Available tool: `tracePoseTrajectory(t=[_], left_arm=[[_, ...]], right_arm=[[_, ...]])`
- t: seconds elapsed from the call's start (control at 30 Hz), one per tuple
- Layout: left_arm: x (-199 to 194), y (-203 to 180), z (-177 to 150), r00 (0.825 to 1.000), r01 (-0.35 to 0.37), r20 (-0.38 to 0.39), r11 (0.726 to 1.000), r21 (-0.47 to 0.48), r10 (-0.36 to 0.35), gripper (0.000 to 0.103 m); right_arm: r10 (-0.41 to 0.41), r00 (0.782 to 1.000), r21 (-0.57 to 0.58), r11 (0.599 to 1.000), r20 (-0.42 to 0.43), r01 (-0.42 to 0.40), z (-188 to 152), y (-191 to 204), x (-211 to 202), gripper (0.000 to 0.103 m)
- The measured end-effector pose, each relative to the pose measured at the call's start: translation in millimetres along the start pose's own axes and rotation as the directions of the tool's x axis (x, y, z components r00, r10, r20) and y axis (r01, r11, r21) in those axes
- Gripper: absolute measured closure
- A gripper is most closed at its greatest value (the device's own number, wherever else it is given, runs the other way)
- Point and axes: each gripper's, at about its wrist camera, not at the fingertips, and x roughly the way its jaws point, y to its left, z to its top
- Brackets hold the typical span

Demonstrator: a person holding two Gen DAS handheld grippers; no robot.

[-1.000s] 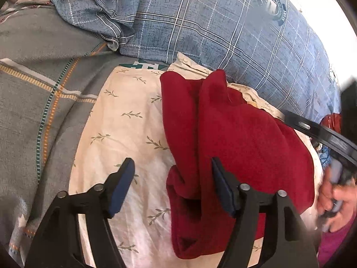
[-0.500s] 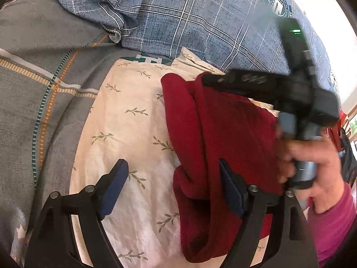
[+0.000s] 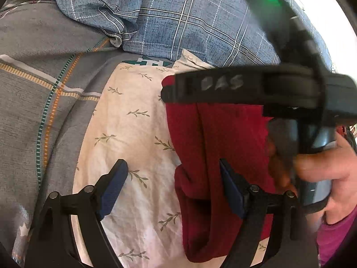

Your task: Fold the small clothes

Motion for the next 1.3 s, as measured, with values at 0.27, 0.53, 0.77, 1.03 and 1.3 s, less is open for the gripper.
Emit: tracePoseTrajectory(t=[0.27,0.53,0.77,1.03,1.3], left_arm=[[2,1,2,1.000,0.007,-0.002,1.000,-0.010,-0.007,0.020],[1,-10,-1,0.990,0.138,-0.009,0.990,0.004,-0.138,0.020],[-3,-21,-4,0.970,0.240,0.025,0.969,0.063,-0.242,0.063],[-12,-23,-4,0.950,0.300,0.066,0.949,0.101,-0.307,0.072],[-20,-38,-7,0.948,0.292,0.077,0.939,0.182,-0.309,0.072]], right_arm=[[-0.063,0.997,-0.082,0.994,0.046,0.067,0,2,1,0.054],[0.099,0.982,0.060,0.992,0.160,-0.110,-12,-39,-41,0.085],[0.129,0.976,0.079,0.986,0.174,-0.144,-18,-54,-66,0.080],[0.209,0.962,0.124,0.965,0.178,-0.232,-13,-55,-83,0.028],[0.081,0.996,0.035,0.996,-0.038,-0.079,0,-20,-37,0.026]])
